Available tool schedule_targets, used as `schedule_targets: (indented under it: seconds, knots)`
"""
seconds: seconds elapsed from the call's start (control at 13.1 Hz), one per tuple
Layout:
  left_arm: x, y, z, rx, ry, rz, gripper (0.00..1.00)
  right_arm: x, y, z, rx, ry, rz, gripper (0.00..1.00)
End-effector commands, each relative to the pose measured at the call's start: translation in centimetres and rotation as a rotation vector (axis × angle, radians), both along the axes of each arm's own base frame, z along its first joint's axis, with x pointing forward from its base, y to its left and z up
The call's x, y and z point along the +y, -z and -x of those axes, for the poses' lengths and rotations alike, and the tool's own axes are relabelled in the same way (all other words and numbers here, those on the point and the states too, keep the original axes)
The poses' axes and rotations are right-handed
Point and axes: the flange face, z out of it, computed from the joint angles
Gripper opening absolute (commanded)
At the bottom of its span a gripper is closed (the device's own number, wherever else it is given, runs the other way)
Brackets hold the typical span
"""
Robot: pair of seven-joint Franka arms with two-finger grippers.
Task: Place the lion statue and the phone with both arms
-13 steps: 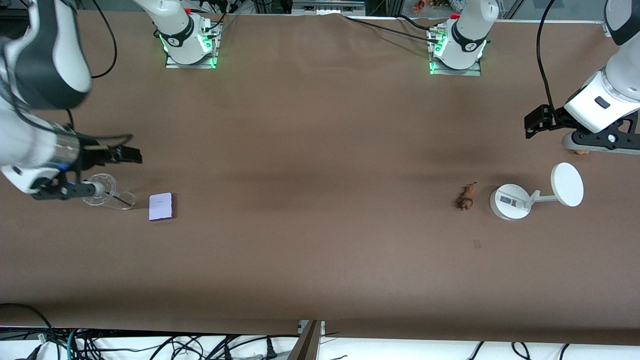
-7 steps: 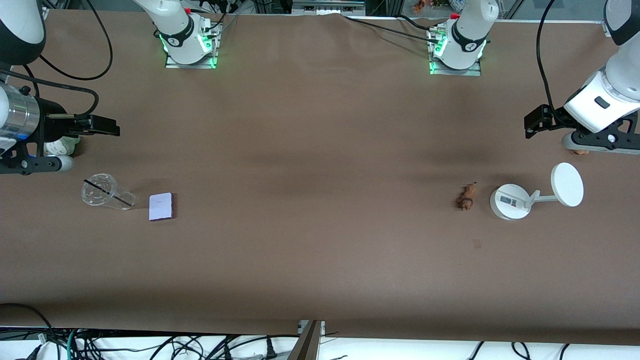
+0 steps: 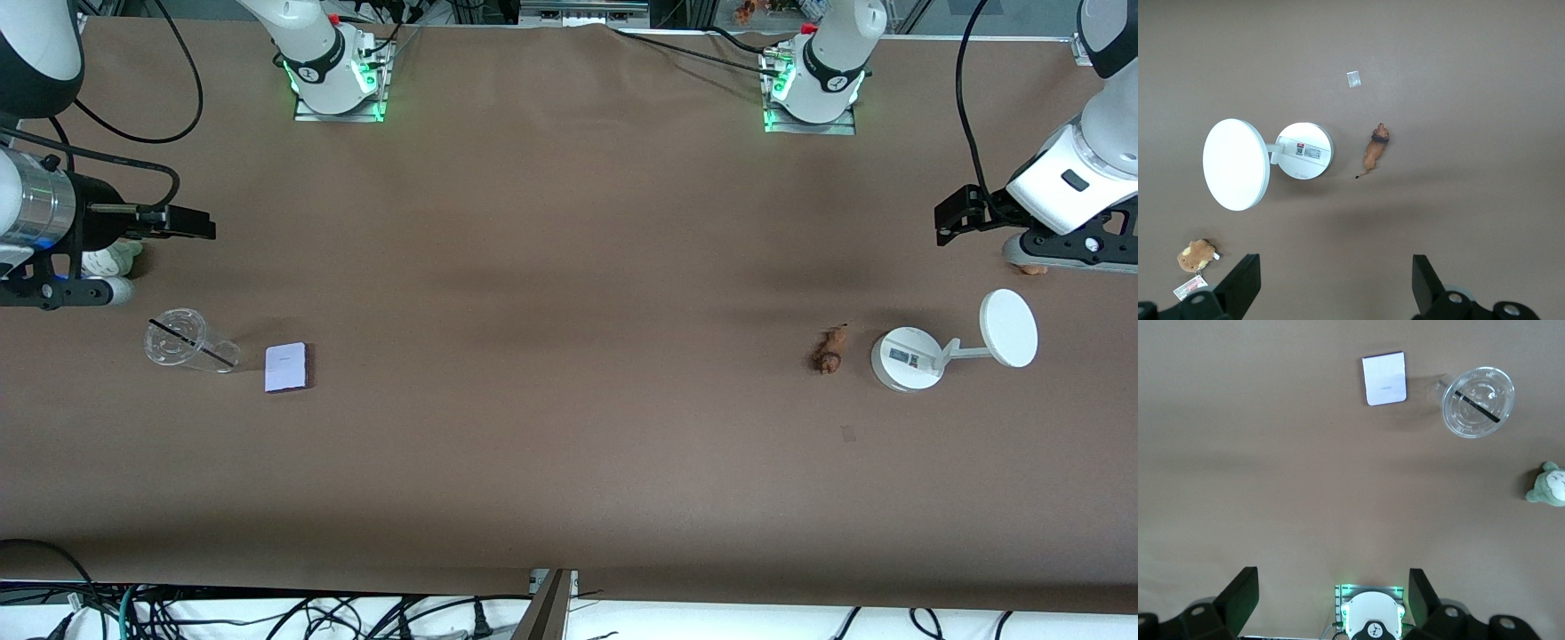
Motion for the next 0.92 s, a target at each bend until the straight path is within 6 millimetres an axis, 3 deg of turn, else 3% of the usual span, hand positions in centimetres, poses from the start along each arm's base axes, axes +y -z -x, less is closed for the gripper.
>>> schedule_targets:
  seconds: [0.0,0.15,0.61,0.84]
  knots:
    - [-0.1,-1.1,0.2,-0.006,0.001,-0.011,1.00,-0.3,-0.2,0.1,0.019,0.008,0.004,0.99]
    - [-0.4,-1.2,0.2,-0.008,0.007,-0.011,1.00,-0.6,0.4,0.4,0.035,0.011,0.008,0.99]
    - [-0.5,-0.9,0.1,-0.003,0.010,-0.009,1.00,-0.4,1.0,4.5,-0.102,-0.009,0.016,0.99]
    - [-0.5,-0.9,0.0,-0.002,0.004,-0.010,1.00,0.0,-0.9,5.4,-0.196,-0.037,0.009,1.00]
